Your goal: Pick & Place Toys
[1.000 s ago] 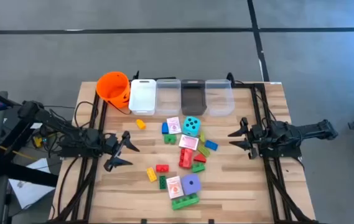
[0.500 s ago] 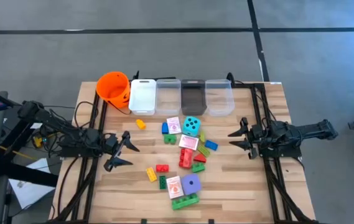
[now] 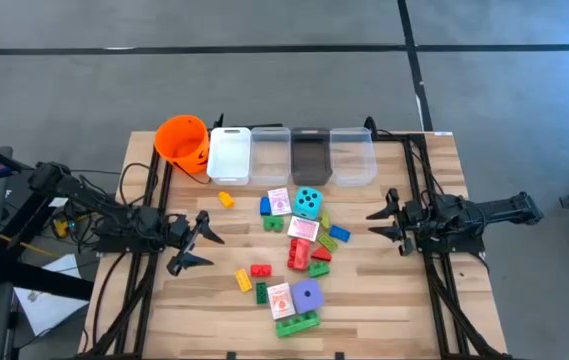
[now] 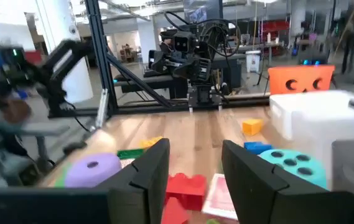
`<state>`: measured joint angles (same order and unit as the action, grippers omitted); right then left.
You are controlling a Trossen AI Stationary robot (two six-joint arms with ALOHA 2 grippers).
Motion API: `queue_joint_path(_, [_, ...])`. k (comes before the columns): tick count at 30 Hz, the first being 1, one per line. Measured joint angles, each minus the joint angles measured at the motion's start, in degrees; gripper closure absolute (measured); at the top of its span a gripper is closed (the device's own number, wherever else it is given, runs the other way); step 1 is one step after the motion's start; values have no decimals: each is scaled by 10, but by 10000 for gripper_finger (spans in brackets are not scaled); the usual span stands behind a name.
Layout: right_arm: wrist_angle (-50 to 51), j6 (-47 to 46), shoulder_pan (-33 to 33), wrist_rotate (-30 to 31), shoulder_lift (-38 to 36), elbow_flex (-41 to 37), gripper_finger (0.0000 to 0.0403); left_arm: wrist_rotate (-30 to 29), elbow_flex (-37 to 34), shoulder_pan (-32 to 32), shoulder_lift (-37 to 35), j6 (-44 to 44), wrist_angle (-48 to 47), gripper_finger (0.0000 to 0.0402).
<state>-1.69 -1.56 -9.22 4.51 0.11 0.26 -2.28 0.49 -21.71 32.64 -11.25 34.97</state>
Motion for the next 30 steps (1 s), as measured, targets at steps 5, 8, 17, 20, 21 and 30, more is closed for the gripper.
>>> queue_joint_path(5, [0, 122, 4, 0, 0, 0, 259, -17, 0, 0, 0, -2, 38, 108])
queue_joint_path(8, [0, 96, 4, 0, 0, 0, 259, -57, 0, 0, 0, 0, 70, 108])
queue_joint_path(17, [-73, 80, 7, 0, 0, 0, 259, -149, 0, 0, 0, 0, 90, 108])
queue_joint_path(20, [-91, 10, 3, 0, 0, 0, 259, -154, 0, 0, 0, 0, 89, 108])
queue_joint_path(21, [-91, -20, 2, 0, 0, 0, 259, -153, 0, 0, 0, 0, 89, 108])
queue_joint_path(30, [-68, -120, -43, -54, 30, 0, 259, -153, 0, 0, 2, 49, 60, 108])
